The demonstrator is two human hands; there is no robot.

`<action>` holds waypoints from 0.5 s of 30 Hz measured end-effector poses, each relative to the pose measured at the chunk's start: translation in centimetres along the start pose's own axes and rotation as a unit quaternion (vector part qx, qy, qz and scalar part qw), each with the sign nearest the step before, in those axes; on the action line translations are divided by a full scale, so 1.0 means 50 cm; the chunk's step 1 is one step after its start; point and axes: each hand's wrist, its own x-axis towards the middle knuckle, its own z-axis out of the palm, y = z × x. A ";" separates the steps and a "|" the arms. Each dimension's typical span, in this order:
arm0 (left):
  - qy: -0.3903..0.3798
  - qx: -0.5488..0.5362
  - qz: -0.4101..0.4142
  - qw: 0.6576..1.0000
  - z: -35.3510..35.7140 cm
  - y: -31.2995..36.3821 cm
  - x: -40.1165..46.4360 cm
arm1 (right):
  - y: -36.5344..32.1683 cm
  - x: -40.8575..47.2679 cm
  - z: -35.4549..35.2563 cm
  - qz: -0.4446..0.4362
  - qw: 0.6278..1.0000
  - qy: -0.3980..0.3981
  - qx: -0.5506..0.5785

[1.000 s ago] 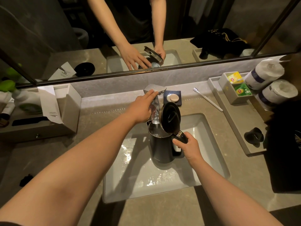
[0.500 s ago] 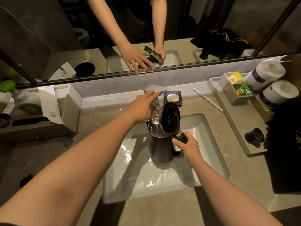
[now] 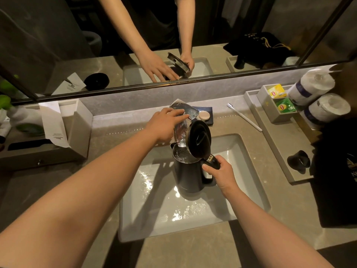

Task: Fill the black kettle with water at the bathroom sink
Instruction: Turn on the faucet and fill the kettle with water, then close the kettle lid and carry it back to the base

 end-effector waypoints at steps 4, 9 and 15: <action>0.076 -0.237 -0.052 0.967 -0.014 0.024 -0.013 | 0.000 -0.010 -0.009 0.000 1.000 0.000 0.006; 0.197 -0.283 -0.014 0.939 0.009 0.111 -0.091 | -0.001 -0.027 -0.033 -0.013 1.000 -0.006 -0.001; 0.198 -0.239 -0.067 0.948 0.049 0.171 -0.128 | -0.006 -0.071 -0.087 -0.026 1.000 0.000 0.000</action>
